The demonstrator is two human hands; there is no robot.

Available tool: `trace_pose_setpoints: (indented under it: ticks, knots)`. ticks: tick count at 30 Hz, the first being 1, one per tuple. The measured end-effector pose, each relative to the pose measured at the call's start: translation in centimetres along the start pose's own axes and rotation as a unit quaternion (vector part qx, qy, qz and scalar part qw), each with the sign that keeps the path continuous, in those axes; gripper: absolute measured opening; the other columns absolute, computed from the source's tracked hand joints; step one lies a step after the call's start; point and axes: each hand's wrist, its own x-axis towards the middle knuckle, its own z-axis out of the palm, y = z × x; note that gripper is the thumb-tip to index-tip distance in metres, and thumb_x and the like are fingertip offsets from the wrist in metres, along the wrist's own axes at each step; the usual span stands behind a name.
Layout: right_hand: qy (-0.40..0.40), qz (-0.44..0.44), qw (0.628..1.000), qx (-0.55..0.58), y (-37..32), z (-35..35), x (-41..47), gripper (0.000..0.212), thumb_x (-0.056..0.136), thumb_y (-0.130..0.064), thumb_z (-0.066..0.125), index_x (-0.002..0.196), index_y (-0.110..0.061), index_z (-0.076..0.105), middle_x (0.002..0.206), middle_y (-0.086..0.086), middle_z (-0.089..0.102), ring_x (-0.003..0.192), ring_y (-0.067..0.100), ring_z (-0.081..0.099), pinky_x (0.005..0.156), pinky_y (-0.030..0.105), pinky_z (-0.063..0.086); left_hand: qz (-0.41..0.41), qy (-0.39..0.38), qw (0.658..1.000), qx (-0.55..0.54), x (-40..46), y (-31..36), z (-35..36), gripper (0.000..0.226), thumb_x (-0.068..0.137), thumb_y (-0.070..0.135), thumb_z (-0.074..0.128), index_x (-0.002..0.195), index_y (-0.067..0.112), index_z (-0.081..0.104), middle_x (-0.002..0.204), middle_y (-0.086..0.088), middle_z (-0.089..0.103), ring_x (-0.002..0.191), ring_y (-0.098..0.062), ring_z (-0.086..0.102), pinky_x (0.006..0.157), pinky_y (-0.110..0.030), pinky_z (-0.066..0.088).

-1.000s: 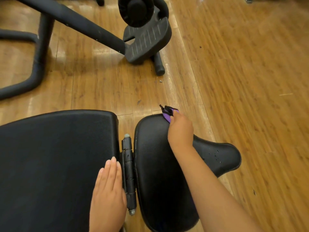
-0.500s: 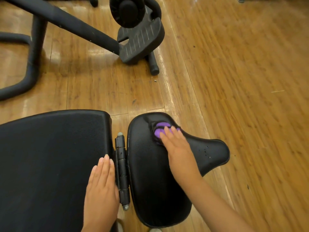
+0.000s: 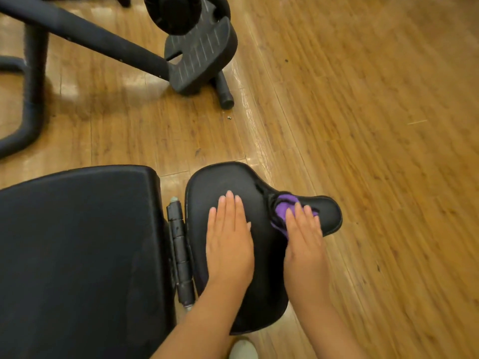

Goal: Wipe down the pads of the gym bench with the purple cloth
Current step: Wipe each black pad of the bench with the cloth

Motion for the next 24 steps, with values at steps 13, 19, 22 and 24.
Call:
trace_pose_setpoints:
  ticks: [13, 19, 22, 24]
  knots:
    - [-0.288, 0.111, 0.948, 0.081, -0.9, 1.1, 13.3, 0.020, 0.094, -0.016, 0.048, 0.096, -0.008, 0.066, 0.090, 0.010, 0.064, 0.087, 0.029, 0.060, 0.066, 0.031, 0.040, 0.007, -0.008, 1.000, 0.028, 0.1, -0.5, 1.1, 0.055, 0.092, 0.027, 0.024, 0.138, 0.000, 0.038, 0.144, -0.019, 0.041, 0.133, -0.032, 0.038, 0.111, -0.042, 0.020]
    - [-0.137, 0.029, 0.984, 0.110, -0.5, -1.7, 5.0, 0.049, 0.079, 0.012, 0.048, 0.123, -0.007, 0.058, 0.130, 0.015, 0.054, 0.124, 0.030, 0.044, 0.103, 0.032, 0.031, 0.020, -0.009, 0.999, 0.042, -0.1, -0.8, 1.2, 0.056, 0.092, 0.027, 0.025, 0.138, -0.002, 0.037, 0.144, -0.021, 0.039, 0.133, -0.033, 0.038, 0.111, -0.042, 0.018]
    - [-0.071, 0.004, 0.995, 0.069, 0.8, -1.6, 0.0, 0.058, 0.072, 0.010, 0.049, 0.128, -0.007, 0.055, 0.137, 0.014, 0.049, 0.132, 0.026, 0.034, 0.110, 0.030, 0.022, 0.022, -0.010, 0.999, 0.037, -0.2, -0.8, 1.3, 0.057, 0.092, 0.029, 0.023, 0.139, -0.002, 0.035, 0.146, -0.020, 0.036, 0.135, -0.032, 0.034, 0.113, -0.040, 0.012]
    - [-0.027, 0.010, 0.997, 0.075, 1.3, -1.4, -0.5, 0.059, 0.073, 0.008, 0.049, 0.129, -0.008, 0.053, 0.137, 0.013, 0.049, 0.134, 0.022, 0.030, 0.113, 0.028, 0.018, 0.020, -0.010, 0.999, 0.039, -0.1, -0.8, 1.3, 0.058, 0.092, 0.029, 0.023, 0.139, -0.002, 0.035, 0.146, -0.020, 0.036, 0.135, -0.032, 0.034, 0.112, -0.041, 0.015]
